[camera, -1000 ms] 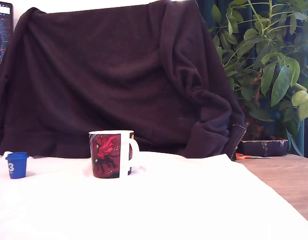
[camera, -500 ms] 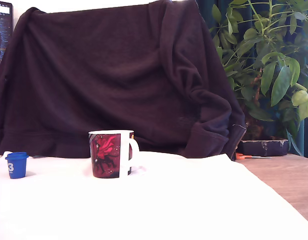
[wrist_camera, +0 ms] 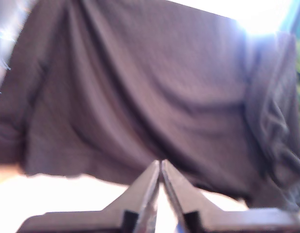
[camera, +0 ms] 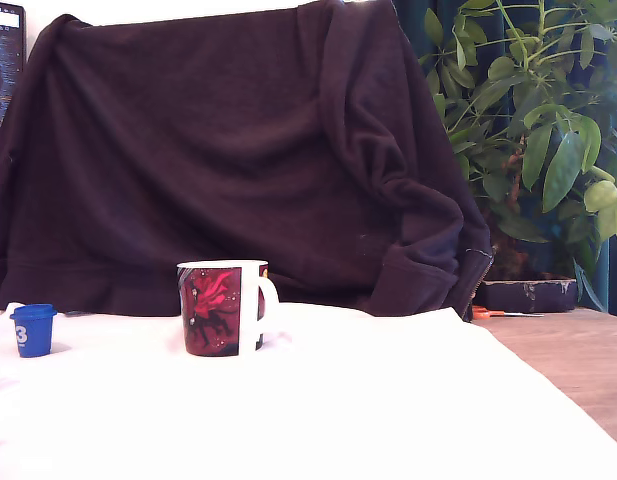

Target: Pick the blue coffee capsule and place it inside the red coffee cup

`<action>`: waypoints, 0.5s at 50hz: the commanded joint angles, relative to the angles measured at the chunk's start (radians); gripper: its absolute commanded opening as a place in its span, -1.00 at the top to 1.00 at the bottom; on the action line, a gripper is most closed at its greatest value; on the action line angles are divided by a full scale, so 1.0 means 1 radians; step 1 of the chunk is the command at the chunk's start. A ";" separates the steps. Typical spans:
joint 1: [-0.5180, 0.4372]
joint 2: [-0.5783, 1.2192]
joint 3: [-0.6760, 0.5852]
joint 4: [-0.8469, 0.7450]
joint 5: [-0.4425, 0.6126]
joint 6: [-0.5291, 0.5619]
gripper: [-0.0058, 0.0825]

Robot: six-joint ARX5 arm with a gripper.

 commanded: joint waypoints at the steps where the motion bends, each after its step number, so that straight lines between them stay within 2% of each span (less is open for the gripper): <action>1: -0.018 0.071 0.000 0.057 -0.006 -0.007 0.34; 6: -0.043 0.198 0.000 0.161 -0.013 0.033 -0.42; 9: -0.053 0.271 0.001 0.201 -0.018 0.048 -0.65; 19: -0.072 0.517 0.001 0.301 -0.101 0.100 -0.66; 25: -0.072 0.640 0.002 0.429 -0.133 0.166 -0.66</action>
